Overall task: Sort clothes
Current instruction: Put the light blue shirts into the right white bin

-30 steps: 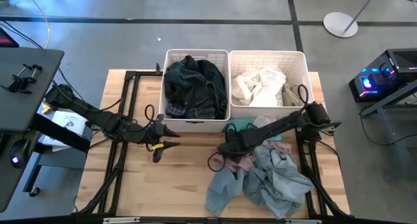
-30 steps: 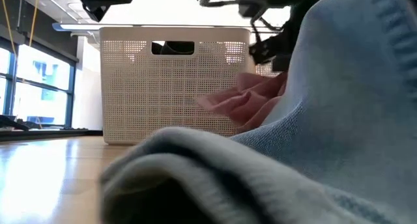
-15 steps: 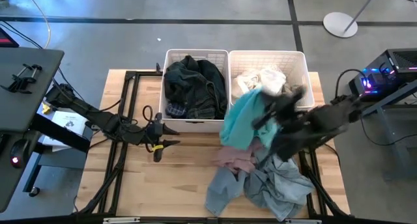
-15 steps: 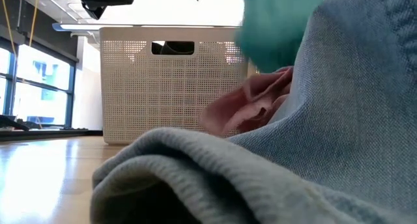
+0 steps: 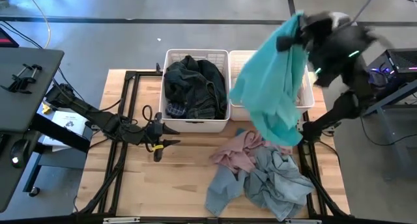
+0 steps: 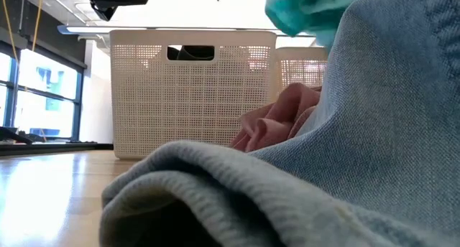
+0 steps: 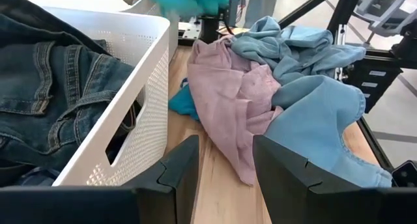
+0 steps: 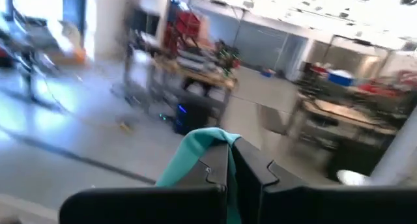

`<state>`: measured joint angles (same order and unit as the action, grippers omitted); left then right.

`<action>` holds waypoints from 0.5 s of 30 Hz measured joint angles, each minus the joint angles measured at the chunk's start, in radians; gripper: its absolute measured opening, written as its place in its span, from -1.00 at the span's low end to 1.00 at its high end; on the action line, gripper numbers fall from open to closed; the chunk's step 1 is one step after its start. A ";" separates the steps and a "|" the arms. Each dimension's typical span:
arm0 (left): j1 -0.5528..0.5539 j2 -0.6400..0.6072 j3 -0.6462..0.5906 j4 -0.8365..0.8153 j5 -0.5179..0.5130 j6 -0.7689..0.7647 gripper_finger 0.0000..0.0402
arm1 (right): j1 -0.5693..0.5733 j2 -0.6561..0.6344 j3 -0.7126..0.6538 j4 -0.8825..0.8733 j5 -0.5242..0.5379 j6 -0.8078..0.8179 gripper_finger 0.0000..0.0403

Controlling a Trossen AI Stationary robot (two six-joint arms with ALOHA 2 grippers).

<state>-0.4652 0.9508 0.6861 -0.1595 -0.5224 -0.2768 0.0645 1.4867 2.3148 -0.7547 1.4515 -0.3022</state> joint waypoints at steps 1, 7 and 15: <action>0.000 0.000 0.000 0.001 0.000 0.000 -0.33 | -0.029 -0.007 0.002 0.114 -0.070 -0.074 -1.00; 0.000 0.000 0.000 -0.001 -0.008 0.000 -0.33 | -0.089 -0.011 0.005 0.643 -0.493 -0.299 -1.00; 0.000 0.000 0.000 -0.005 -0.007 -0.006 -0.33 | -0.134 -0.004 -0.005 0.220 -0.335 -0.131 -1.00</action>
<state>-0.4652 0.9508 0.6861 -0.1641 -0.5293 -0.2832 -0.0694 1.4826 2.3095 -0.5346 1.1160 -0.4334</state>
